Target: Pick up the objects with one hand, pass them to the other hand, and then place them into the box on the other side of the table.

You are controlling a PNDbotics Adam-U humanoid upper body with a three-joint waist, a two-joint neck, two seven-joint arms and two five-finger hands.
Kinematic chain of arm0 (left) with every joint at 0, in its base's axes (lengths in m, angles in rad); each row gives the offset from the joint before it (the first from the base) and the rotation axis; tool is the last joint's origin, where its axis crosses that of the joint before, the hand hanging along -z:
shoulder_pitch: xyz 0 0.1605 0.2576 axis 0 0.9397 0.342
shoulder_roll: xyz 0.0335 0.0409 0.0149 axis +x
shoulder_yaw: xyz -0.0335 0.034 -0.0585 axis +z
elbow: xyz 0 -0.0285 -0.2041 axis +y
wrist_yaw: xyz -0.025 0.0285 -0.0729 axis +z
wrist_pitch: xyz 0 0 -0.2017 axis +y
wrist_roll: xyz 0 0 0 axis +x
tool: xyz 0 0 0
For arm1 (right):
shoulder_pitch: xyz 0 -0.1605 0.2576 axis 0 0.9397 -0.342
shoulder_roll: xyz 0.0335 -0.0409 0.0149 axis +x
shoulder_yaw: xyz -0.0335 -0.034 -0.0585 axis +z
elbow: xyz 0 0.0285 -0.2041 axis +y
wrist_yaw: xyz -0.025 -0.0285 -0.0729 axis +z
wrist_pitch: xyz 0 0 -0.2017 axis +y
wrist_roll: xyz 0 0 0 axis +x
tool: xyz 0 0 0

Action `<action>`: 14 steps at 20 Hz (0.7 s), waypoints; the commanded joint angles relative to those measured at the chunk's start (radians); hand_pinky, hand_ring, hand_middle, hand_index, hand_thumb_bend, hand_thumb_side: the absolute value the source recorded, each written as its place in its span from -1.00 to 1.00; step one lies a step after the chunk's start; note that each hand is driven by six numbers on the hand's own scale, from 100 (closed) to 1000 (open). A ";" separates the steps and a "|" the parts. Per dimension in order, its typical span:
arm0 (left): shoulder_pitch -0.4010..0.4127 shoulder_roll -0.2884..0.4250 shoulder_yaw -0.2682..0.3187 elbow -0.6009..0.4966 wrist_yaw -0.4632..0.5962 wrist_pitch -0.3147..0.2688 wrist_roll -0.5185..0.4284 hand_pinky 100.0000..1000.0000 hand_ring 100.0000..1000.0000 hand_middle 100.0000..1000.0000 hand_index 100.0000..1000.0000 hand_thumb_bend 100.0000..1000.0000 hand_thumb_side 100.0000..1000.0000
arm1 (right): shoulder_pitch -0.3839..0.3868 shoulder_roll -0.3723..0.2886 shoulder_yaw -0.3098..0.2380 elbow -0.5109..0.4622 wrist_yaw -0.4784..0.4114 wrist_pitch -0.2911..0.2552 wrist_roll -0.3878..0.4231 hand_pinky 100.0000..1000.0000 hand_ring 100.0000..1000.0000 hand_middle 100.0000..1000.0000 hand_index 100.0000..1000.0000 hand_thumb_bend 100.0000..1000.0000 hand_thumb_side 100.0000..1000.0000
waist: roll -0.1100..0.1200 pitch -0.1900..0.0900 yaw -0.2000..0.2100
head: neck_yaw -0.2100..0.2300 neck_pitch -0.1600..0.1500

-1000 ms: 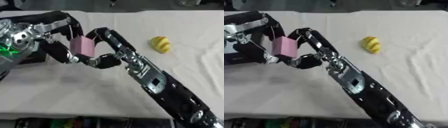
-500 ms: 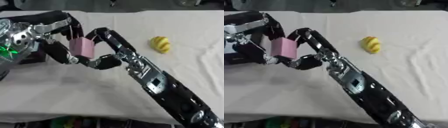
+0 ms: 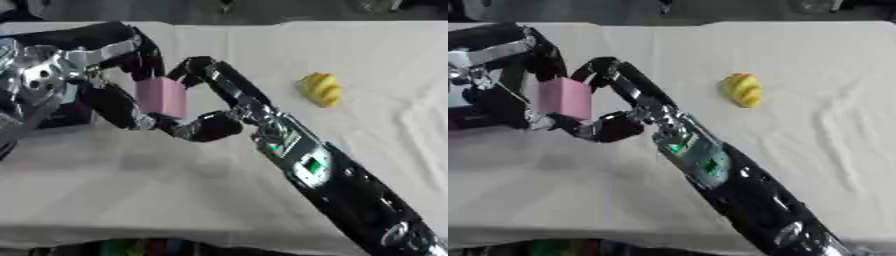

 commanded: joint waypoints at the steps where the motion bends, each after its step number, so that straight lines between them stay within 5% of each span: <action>1: -0.004 0.045 0.022 0.007 -0.021 0.088 -0.085 0.33 0.04 -0.22 -0.15 -0.27 -1.00 | -0.019 0.004 -0.001 -0.038 0.002 -0.001 0.005 0.51 0.23 0.29 0.32 0.29 -0.72 | 0.014 -0.001 0.000 | -0.001 -0.012; 14: 0.025 0.076 0.043 0.006 -0.046 0.081 -0.093 0.32 0.04 -0.24 -0.18 -0.25 -1.00 | -0.015 0.001 -0.004 -0.041 0.026 -0.002 0.027 0.54 0.34 0.42 0.55 0.36 -0.67 | 0.015 0.001 0.001 | 0.001 -0.014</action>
